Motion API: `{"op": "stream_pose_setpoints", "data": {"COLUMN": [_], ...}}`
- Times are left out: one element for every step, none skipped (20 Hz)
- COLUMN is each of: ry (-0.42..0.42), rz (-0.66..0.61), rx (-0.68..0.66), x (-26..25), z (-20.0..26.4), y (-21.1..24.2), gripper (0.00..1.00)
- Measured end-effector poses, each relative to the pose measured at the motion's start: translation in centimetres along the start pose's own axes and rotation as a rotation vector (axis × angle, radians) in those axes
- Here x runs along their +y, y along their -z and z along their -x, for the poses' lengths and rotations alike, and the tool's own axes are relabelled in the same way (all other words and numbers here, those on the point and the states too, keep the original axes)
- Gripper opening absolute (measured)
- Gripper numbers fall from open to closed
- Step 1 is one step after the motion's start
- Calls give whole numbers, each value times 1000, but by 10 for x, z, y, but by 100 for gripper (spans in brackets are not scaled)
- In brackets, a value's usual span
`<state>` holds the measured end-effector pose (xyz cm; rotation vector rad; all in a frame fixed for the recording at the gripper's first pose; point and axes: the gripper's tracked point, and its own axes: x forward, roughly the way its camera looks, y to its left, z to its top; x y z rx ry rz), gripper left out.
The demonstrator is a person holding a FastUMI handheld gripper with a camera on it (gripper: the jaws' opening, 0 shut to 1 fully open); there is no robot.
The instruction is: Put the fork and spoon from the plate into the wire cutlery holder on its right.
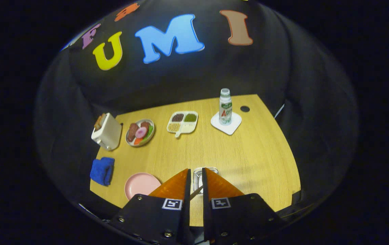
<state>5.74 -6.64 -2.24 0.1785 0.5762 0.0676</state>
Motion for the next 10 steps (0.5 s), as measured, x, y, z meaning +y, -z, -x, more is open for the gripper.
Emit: {"op": "stream_pose_setpoints", "data": {"ry": [10,25,40,50,64,86,109,123,129,133], "rz": [3,8,11,16,27,48,72,92,112,136], "rx": [-85,-163,-239,-322,-413,-502,-578,-645,-714,-772], "x": [3,6,8,13,16,18,19,22,29,36], "z": [10,20,31,46,57,72,86,101,115,127], "y": [-15,-29,-43,-60,-75,-90,-100,-108,-116,-123], "gripper": [17,17,17,17,17,17,17,17,17,17]}}
